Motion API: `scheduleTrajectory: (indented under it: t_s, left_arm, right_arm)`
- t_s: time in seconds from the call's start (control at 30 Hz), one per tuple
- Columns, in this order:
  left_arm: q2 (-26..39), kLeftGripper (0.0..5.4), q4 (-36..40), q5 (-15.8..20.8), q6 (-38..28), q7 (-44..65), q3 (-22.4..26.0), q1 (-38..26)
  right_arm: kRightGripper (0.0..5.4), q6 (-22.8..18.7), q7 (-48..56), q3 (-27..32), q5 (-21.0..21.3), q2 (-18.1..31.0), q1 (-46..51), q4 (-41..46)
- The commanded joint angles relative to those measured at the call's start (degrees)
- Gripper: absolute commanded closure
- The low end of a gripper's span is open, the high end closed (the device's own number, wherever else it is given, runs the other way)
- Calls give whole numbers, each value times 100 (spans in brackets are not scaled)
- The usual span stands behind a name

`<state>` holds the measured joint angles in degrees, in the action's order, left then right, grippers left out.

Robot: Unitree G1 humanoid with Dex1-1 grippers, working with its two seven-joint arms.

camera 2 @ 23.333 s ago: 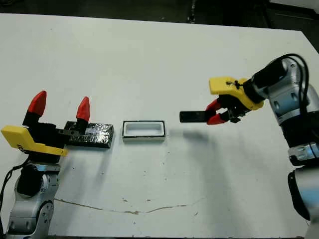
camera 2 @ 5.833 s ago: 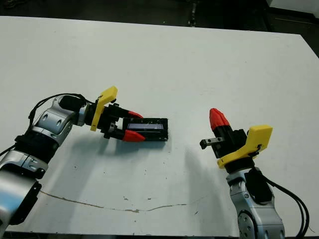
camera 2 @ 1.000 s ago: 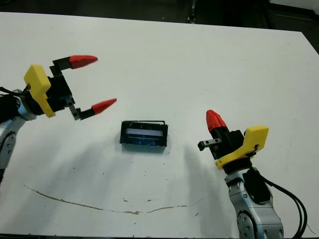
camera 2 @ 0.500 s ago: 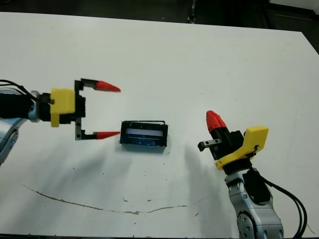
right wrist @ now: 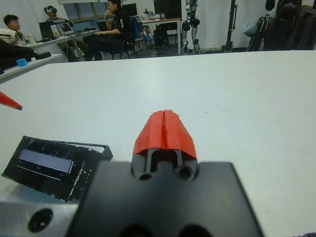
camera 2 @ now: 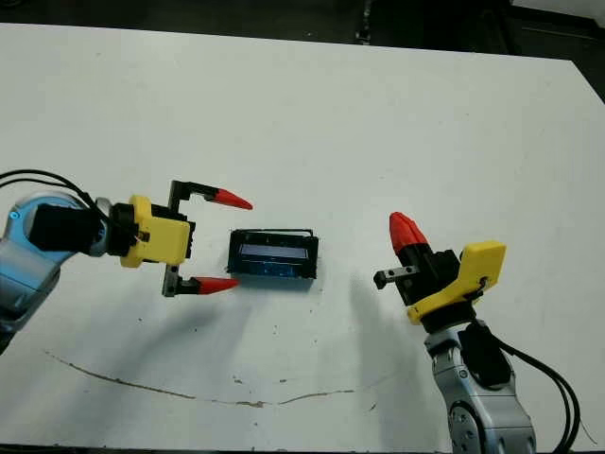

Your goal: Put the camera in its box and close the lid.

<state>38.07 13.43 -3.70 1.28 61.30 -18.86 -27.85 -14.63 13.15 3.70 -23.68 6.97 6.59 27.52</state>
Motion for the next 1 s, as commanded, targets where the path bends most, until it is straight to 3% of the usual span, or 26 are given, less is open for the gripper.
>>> scheduleTrajectory:
  t_s: [0.03, 0.53, 1.0]
  left_arm:
    - [15, 1, 57, -255, -174, -153, -120, 162]
    - [-183, 1, -399, -605, -611, -715, -189, 225]
    - [-262, 1, -675, -645, -365, -484, -348, -27]
  right_arm:
    - [540, 19, 5, 24, 56, 53, 43, -11]
    - [540, 22, 122, 67, -54, 41, 20, -72]
    - [540, 51, 81, 60, 7, 30, 33, -52]
